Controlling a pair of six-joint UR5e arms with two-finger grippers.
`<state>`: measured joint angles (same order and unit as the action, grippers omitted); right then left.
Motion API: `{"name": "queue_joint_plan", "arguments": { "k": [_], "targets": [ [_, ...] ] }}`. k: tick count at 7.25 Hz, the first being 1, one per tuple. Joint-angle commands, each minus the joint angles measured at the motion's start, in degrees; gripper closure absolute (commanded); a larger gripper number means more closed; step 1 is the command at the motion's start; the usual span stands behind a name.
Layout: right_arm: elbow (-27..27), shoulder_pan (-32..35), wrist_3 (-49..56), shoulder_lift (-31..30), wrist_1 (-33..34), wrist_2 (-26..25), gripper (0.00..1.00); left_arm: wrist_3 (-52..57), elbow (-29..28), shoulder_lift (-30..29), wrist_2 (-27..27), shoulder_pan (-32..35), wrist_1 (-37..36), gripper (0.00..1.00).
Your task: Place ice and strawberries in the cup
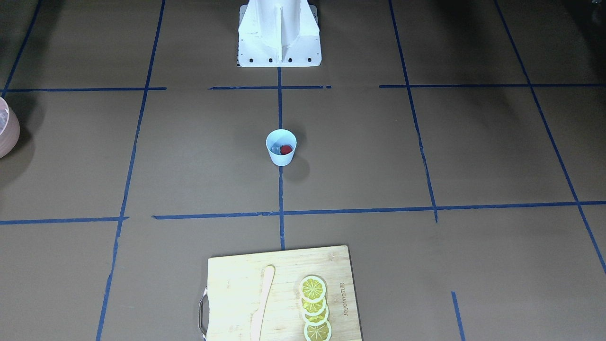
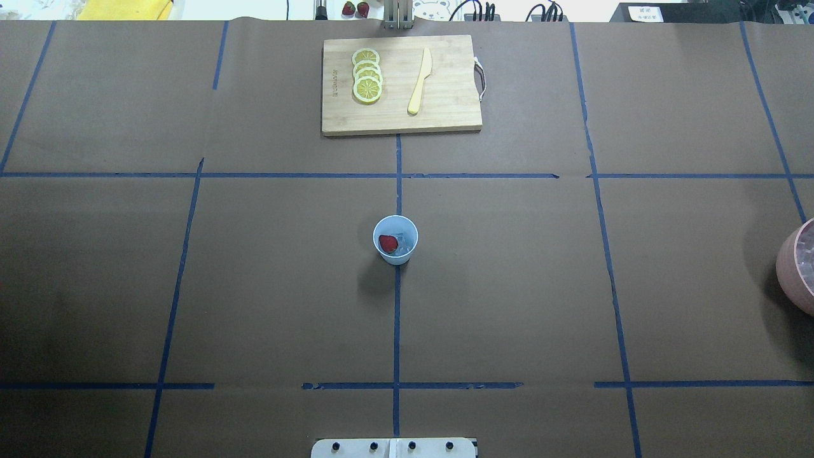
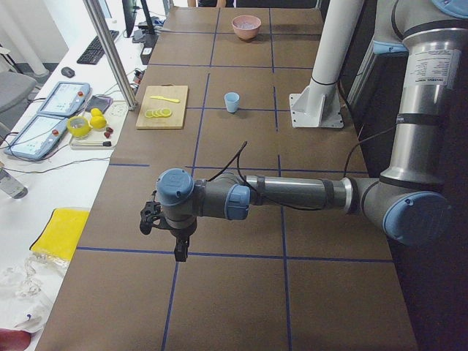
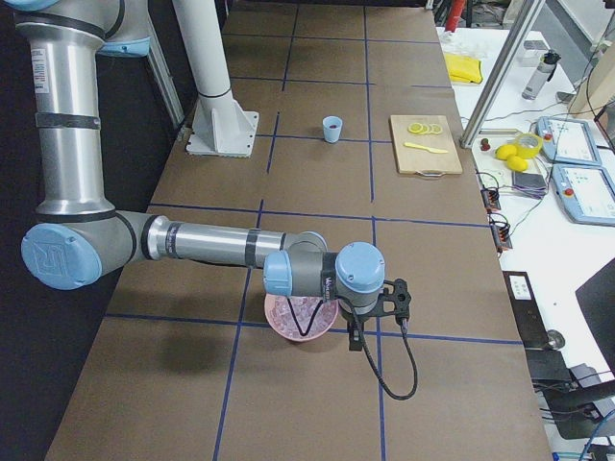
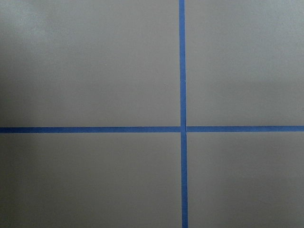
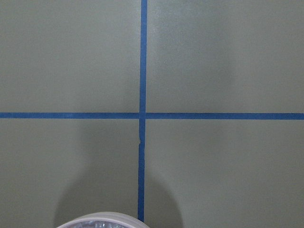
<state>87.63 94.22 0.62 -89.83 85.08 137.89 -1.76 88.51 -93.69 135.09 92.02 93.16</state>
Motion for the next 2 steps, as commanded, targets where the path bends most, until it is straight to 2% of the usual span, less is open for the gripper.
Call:
{"name": "queue_joint_plan", "arguments": {
  "k": [1,2],
  "targets": [
    [0.0,0.0,0.0,-0.09,0.0,0.01,0.01,0.0,0.0,0.0,0.0,0.0,0.0,0.0],
    [0.0,0.0,0.09,-0.09,-0.09,0.01,0.01,0.0,0.0,0.0,0.0,0.0,0.0,0.0]
  ]
}}
